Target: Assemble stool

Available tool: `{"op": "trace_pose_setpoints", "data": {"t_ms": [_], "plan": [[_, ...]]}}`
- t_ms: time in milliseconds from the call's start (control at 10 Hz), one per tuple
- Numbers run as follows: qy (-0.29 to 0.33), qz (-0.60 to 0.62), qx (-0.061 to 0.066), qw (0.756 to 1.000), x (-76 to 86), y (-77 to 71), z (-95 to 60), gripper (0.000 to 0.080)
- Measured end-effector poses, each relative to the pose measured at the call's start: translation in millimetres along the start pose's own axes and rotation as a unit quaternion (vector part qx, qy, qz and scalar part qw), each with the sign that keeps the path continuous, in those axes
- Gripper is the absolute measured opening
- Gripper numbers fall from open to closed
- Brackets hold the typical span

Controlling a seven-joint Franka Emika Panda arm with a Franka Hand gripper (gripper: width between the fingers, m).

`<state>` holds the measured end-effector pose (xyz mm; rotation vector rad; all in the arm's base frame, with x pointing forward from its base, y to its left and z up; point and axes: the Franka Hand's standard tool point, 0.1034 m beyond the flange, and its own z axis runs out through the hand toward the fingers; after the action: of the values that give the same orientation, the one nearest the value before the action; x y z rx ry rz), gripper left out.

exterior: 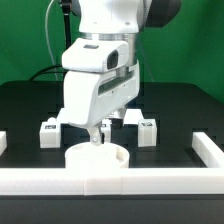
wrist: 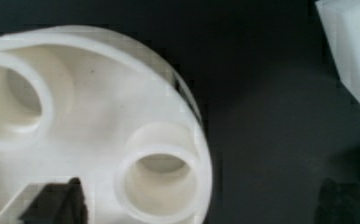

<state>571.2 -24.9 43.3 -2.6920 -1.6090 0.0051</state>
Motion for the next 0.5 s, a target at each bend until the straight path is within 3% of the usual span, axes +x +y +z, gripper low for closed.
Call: {"op": "trace_pose_setpoints", "data": {"t_ms": [200,500], "plan": [[0.000,0.000,0.001,1.000,-0.2,-0.3,1.1,0.0649],[-0.001,0.002,0.006,1.000,0.1,2.7,17.5,0.0649]]}}
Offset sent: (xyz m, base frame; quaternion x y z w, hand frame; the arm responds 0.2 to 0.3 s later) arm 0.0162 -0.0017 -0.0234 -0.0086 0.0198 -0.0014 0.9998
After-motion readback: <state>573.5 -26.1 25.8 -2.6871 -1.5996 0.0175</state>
